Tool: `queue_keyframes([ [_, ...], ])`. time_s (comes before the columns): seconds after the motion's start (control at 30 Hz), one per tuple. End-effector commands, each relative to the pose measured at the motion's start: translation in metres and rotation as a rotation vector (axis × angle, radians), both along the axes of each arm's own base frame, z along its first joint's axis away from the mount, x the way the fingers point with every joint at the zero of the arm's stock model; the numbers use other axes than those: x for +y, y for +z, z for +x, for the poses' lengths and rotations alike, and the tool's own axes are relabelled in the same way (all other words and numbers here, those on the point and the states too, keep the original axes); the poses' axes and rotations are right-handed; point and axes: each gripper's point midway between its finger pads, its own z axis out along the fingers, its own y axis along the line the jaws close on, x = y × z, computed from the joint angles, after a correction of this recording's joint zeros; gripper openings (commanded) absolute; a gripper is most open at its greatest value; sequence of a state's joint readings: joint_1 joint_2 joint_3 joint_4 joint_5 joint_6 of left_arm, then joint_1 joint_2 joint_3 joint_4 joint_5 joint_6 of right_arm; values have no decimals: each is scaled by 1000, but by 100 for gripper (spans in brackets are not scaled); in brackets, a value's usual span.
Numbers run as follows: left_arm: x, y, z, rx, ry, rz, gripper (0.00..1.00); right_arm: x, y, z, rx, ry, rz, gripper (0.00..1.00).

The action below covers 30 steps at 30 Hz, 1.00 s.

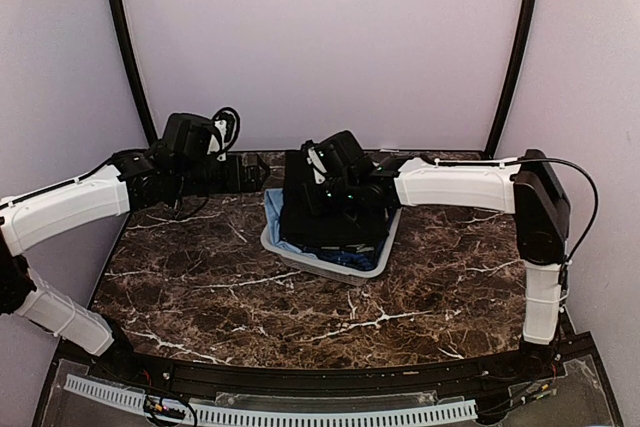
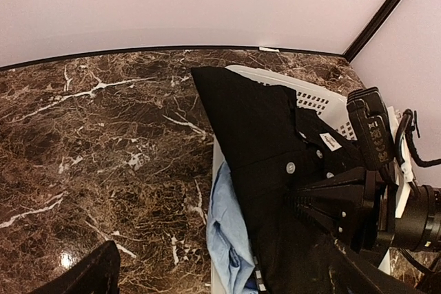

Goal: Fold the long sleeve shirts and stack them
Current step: Pick up the square-folded shirt from the bin.

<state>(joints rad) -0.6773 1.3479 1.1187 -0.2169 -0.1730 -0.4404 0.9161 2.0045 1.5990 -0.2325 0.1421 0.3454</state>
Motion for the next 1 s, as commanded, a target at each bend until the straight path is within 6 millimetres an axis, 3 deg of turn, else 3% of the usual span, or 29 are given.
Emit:
queue_keyframes([
  [0.0, -7, 18, 0, -22, -27, -32, 99, -13, 38, 7, -80, -63, 15, 0],
  [0.1, -11, 18, 0, -20, -40, -43, 99, -19, 54, 8, -93, -66, 43, 1],
  [0.13, -12, 18, 1, -18, -42, -45, 99, -18, 53, 8, -80, -55, 49, 10],
  [0.23, -14, 17, 1, -13, -45, -52, 99, -14, 38, 8, -54, -31, 21, 65],
  [0.3, -15, 16, 2, -9, -45, -56, 99, -10, 27, 9, -31, -16, -9, 87],
  [0.37, -16, 15, 2, -6, -45, -64, 99, -7, 13, 11, -6, -11, -43, 97],
  [0.5, -19, 14, 3, -2, -50, -75, 99, -3, -11, 23, 20, -35, -91, 99],
  [0.57, -21, 14, 4, 0, -55, -76, 99, -4, -19, 27, 36, -50, -94, 94],
  [0.63, -21, 14, 4, 0, -58, -75, 99, -4, -21, 29, 46, -52, -70, 83],
  [0.67, -21, 14, 4, -1, -57, -76, 99, -5, -21, 30, 51, -53, -57, 75],
  [0.8, -22, 12, 3, 4, -63, -71, 99, -6, -18, 33, 61, -60, -27, 28],
  [0.87, -23, 11, 4, 9, -69, -70, 99, -8, -12, 34, 53, -70, -17, 10],
  [0.9, -24, 11, 4, 10, -69, -69, 99, -9, -8, 34, 46, -73, -12, 2],
  [0.97, -24, 11, 4, 11, -72, -71, 99, -13, 2, 35, 28, -84, -5, 0],
])
